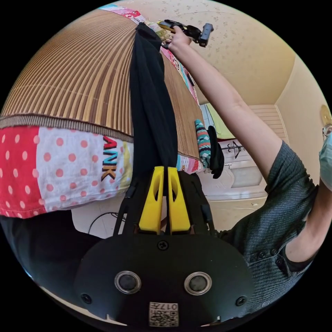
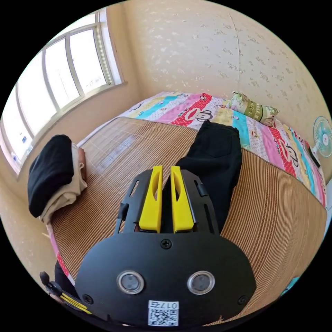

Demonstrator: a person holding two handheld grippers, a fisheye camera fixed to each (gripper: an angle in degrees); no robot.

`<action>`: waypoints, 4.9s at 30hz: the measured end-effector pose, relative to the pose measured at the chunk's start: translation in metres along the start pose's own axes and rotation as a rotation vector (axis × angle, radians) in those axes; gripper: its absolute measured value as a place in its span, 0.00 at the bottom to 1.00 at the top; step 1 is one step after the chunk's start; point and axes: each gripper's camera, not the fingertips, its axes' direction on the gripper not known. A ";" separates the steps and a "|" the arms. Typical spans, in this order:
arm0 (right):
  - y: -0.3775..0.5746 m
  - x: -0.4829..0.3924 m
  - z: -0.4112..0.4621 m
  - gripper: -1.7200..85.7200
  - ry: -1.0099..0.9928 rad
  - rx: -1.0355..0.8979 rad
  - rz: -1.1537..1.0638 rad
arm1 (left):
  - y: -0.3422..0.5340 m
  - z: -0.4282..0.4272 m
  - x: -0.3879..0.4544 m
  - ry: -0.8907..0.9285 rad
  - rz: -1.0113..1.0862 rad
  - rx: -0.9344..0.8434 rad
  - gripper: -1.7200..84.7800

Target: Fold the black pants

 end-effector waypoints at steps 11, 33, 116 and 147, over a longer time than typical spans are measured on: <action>0.288 0.021 -0.165 0.09 -0.313 -0.032 0.122 | 0.012 -0.010 0.008 0.265 0.179 0.026 0.01; 0.438 0.014 -0.216 0.17 -0.410 -0.300 0.293 | 0.104 -0.020 0.064 -0.143 0.084 0.118 0.01; 0.364 0.002 -0.390 0.04 -1.269 -0.300 -0.130 | 0.078 -0.029 0.145 -0.090 0.491 0.220 0.01; 0.322 0.141 -0.316 0.21 -0.330 -0.034 0.405 | 0.025 -0.023 0.047 0.023 0.110 0.194 0.14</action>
